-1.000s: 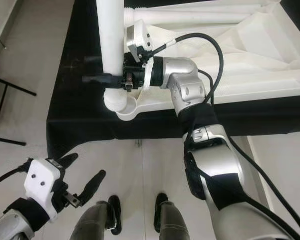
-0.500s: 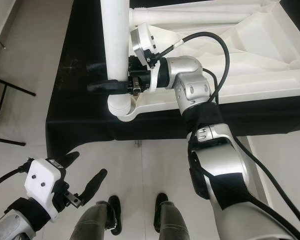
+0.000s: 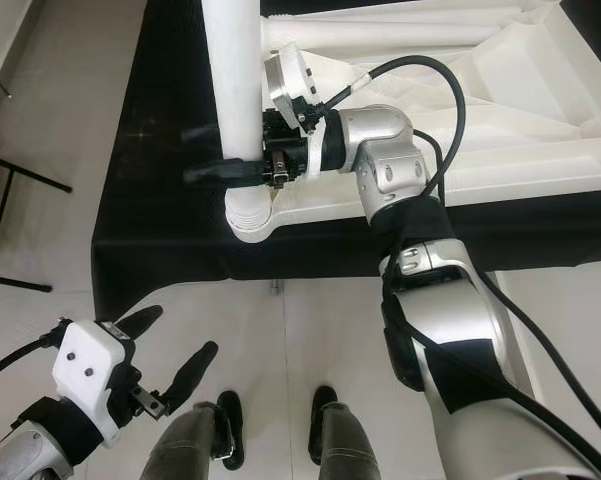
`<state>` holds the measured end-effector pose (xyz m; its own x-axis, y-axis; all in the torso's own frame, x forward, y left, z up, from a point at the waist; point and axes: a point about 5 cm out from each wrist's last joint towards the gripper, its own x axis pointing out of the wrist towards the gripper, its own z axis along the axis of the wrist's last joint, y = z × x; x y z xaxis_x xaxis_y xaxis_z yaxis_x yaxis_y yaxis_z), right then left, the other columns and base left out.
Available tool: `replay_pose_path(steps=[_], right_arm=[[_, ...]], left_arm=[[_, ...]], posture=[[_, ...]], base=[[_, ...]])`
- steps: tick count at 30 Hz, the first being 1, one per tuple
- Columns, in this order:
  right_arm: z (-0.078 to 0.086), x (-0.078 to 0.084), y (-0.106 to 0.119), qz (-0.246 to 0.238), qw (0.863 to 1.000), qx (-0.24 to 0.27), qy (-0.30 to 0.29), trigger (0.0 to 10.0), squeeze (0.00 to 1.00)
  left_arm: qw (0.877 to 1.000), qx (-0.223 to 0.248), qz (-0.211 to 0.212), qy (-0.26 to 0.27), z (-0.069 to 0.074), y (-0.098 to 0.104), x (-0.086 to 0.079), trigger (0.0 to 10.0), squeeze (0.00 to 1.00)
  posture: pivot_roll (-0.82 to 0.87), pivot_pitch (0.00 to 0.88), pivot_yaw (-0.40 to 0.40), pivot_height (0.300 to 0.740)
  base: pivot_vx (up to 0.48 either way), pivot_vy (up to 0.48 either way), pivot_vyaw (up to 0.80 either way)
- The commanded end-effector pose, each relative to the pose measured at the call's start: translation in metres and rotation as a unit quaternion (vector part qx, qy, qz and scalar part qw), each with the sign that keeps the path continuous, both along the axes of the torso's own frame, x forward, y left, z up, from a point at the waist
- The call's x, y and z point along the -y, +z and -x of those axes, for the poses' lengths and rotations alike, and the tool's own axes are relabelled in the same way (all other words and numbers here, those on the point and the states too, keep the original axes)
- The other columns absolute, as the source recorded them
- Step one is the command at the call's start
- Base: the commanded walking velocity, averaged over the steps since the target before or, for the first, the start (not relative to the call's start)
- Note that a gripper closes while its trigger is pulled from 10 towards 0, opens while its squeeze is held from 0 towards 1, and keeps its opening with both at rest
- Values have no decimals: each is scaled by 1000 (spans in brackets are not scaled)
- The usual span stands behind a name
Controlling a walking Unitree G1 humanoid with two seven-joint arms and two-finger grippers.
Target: Building children table
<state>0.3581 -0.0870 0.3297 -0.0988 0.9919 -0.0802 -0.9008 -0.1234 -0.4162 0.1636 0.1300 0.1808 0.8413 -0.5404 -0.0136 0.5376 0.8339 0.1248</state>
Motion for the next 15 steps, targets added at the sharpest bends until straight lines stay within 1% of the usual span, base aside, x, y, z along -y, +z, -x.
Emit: replay_pose_path(steps=[1, 2, 4, 6, 10, 15], right_arm=[[-1, -5, -15, 40, 999, -17, 7, 10000, 0], [-1, -5, -15, 40, 999, -17, 7, 10000, 0], [0, -7, -17, 57, 998, -16, 19, 10000, 0], [0, -7, -17, 57, 998, -16, 19, 10000, 0], [7, -15, -23, 112, 993, 1, 49, 10000, 0], [9, -20, -23, 123, 991, 10, 57, 10000, 0]], left_arm=[[1000, -8, -1, 0, 2, -4, 0, 10000, 0], [1000, -8, -1, 0, 2, -4, 0, 10000, 0], [1000, -8, -1, -1, 2, -4, 0, 10000, 0], [1000, -8, -1, -1, 2, -4, 0, 10000, 0], [1000, -7, -1, -1, 1, -4, 0, 10000, 0], [1000, -7, -1, -1, 1, -4, 0, 10000, 0]], posture=[[102, 407, 73, 740], [102, 407, 73, 740], [100, 409, 74, 740], [100, 409, 74, 740], [99, 409, 74, 740], [95, 410, 73, 740]], base=[[0, 0, 0], [0, 0, 0], [0, 0, 0], [0, 0, 0], [0, 0, 0], [0, 0, 0]])
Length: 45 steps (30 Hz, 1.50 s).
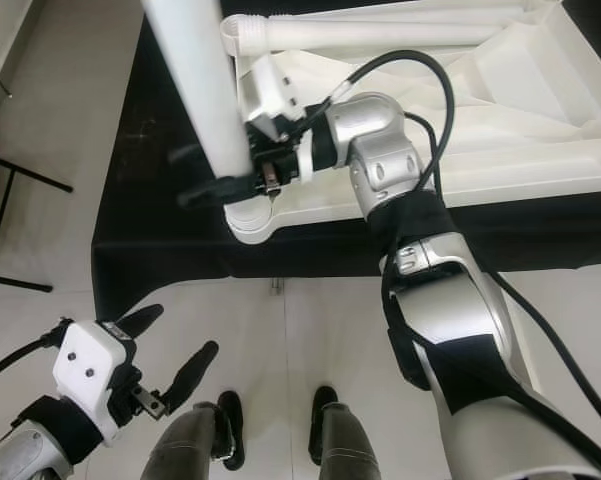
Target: Building children table
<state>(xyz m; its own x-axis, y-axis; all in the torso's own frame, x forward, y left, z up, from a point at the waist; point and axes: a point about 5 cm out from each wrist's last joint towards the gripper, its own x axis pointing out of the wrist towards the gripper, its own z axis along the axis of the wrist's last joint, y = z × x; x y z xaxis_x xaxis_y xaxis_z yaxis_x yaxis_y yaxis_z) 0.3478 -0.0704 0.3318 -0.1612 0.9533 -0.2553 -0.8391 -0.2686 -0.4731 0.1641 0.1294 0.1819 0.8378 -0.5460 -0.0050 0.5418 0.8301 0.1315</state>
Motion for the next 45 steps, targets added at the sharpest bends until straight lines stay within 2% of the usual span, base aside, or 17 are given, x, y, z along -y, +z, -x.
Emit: replay_pose_path(steps=[1, 3, 7, 11, 15, 18, 25, 31, 32, 33, 35, 37, 38, 39, 42, 43, 45], right_arm=[[-1, -8, -26, 49, 998, -36, 12, 10000, 0], [-1, -8, -26, 49, 998, -36, 12, 10000, 0], [-8, -24, -24, 36, 999, -31, -18, 10000, 0], [-11, -26, -23, 23, 998, -29, -42, 10000, 0], [-20, -32, -24, -5, 993, -28, -116, 10000, 0], [-23, -34, -25, -16, 989, -29, -144, 10000, 0], [-30, -32, -26, -43, 979, -33, -196, 10000, 0], [-40, -19, -34, -76, 956, -46, -281, 10000, 0], [-40, -19, -34, -76, 956, -46, -281, 10000, 0], [-46, -10, -40, -112, 928, -55, -352, 10000, 0], [-46, -10, -40, -112, 928, -55, -352, 10000, 0], [-47, -4, -49, -130, 905, -61, -400, 10000, 0], [-44, -2, -60, -143, 886, -70, -436, 10000, 0], [-44, -2, -60, -143, 886, -70, -436, 10000, 0], [-30, 1, -87, -173, 830, -67, -526, 10000, 0], [-30, 1, -87, -173, 830, -67, -526, 10000, 0], [-22, -2, -97, -178, 810, -59, -555, 10000, 0]], left_arm=[[1000, -12, 0, 2, 1, -5, -1, 10000, 0], [1000, -12, 0, 2, 1, -5, -1, 10000, 0], [1000, -10, 0, 4, 1, -5, 0, 10000, 0], [1000, -9, 1, 5, 1, -5, 0, 10000, 0], [1000, -8, 3, 4, 1, -5, 1, 10000, 0], [1000, -8, 4, 5, 1, -4, 1, 10000, 0], [1000, -8, 6, 5, 1, -4, 1, 10000, 0], [1000, -10, 9, 3, 1, -5, 2, 10000, 0], [1000, -10, 9, 3, 1, -5, 2, 10000, 0], [1000, -11, 10, 1, 2, -6, 3, 10000, 0], [1000, -11, 10, 1, 2, -6, 3, 10000, 0], [1000, -12, 10, 1, 3, -7, 3, 10000, 0], [1000, -13, 10, 2, 3, -7, 2, 10000, 0], [1000, -13, 10, 2, 3, -7, 2, 10000, 0], [1000, -14, 9, 2, 4, -7, 1, 10000, 0], [1000, -14, 9, 2, 4, -7, 1, 10000, 0], [1000, -13, 8, 4, 4, -7, 0, 10000, 0]], posture=[[95, 411, 72, 740], [95, 411, 72, 740], [95, 411, 67, 740], [91, 413, 63, 740], [89, 418, 63, 740], [88, 417, 63, 740], [82, 418, 62, 740], [73, 403, 62, 740], [73, 403, 62, 740], [75, 395, 62, 740], [75, 395, 62, 740], [75, 390, 62, 740], [74, 386, 60, 740], [74, 386, 60, 740], [74, 380, 60, 740], [74, 380, 60, 740], [77, 382, 64, 740]], base=[[0, 0, 0], [0, 0, 0], [0, 0, 0], [0, 0, 0], [0, 0, 0], [0, 0, 0], [0, 0, 0], [0, 0, 0], [0, 0, 0], [0, 0, 0], [0, 0, 0], [0, 0, 0], [0, 0, 0], [0, 0, 0], [0, 0, 0], [0, 0, 0], [0, 0, 0]])
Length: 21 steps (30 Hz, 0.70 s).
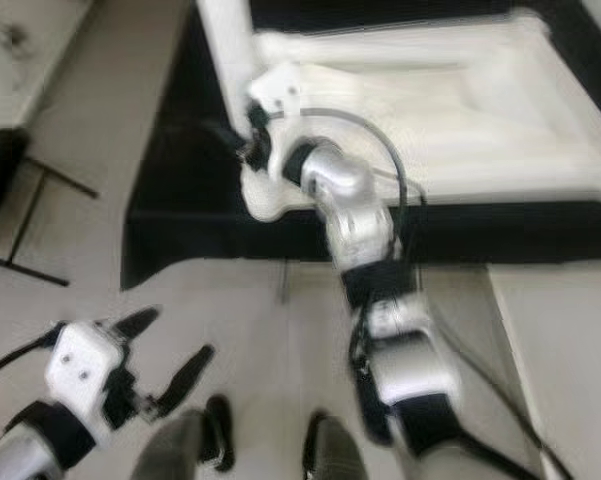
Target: Building children table
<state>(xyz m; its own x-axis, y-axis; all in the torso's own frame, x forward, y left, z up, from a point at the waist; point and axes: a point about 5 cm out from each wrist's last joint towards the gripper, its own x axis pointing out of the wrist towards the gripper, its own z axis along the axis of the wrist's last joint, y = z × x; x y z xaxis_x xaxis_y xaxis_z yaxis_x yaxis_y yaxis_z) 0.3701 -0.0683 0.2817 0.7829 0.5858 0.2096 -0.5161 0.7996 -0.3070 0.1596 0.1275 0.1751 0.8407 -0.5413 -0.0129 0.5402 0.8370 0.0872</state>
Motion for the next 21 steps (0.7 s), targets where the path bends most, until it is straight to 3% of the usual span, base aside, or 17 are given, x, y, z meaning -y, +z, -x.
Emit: replay_pose_path(steps=[1, 6, 10, 21], right_arm=[[0, 0, -47, 28, 995, -95, -34, 10000, 0], [14, -19, -54, 30, 994, -100, -37, 10000, 0], [15, -26, -51, 32, 993, -104, -41, 10000, 0], [5, -28, -33, 34, 993, -94, -66, 10000, 0]], left_arm=[[1000, 2, -9, 0, -1, 0, -2, 10000, 0], [1000, 4, -12, 2, -1, 0, -4, 10000, 0], [1000, 4, -14, 2, -2, 0, -4, 10000, 0], [1000, 7, -14, 4, -4, -2, -1, 10000, 0]], posture=[[77, 382, 64, 740], [81, 374, 65, 740], [78, 366, 65, 740], [78, 359, 50, 740]], base=[[0, 0, 0], [0, 0, 0], [0, 0, 0], [0, 0, 0]])
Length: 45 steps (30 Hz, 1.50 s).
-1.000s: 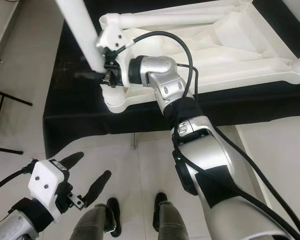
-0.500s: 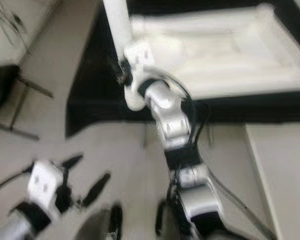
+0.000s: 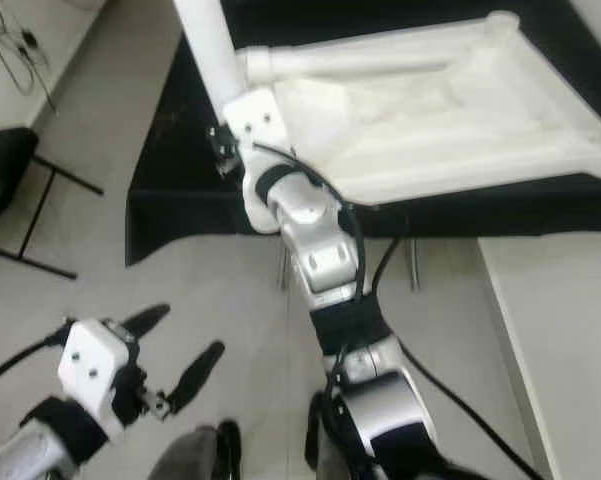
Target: Building children table
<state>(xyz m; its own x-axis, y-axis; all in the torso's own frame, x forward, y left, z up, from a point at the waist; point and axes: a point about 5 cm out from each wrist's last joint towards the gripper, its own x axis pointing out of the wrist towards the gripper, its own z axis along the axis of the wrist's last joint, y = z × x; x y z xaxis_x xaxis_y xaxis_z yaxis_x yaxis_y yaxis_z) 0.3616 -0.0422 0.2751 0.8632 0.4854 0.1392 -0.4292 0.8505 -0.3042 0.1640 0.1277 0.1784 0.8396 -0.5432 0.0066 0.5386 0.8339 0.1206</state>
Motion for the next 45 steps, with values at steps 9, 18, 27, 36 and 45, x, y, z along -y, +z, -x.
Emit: replay_pose_path(steps=[9, 18, 27, 36, 45], right_arm=[[-7, -7, -26, 1, 997, -77, -8, 10000, 0], [-11, -9, -25, -31, 995, -92, -9, 10000, 0], [-12, -13, -22, -57, 994, -96, 22, 10000, 0], [-4, -27, -14, -110, 985, -82, 103, 10000, 0], [4, -33, -21, -34, 988, -53, 144, 10000, 0]], left_arm=[[1000, -10, -3, 8, -1, -6, -2, 10000, 0], [1000, -9, -3, 9, -2, -6, -2, 10000, 0], [1000, -9, -4, 10, -2, -7, -3, 10000, 0], [1000, -9, -7, 9, -2, -7, -2, 10000, 0], [1000, -8, -8, 9, -2, -7, -2, 10000, 0]], posture=[[77, 359, 45, 740], [78, 356, 44, 740], [81, 349, 44, 740], [87, 345, 45, 740], [85, 345, 45, 740]], base=[[0, 0, 0], [0, 0, 0], [0, 0, 0], [0, 0, 0], [0, 0, 0]])
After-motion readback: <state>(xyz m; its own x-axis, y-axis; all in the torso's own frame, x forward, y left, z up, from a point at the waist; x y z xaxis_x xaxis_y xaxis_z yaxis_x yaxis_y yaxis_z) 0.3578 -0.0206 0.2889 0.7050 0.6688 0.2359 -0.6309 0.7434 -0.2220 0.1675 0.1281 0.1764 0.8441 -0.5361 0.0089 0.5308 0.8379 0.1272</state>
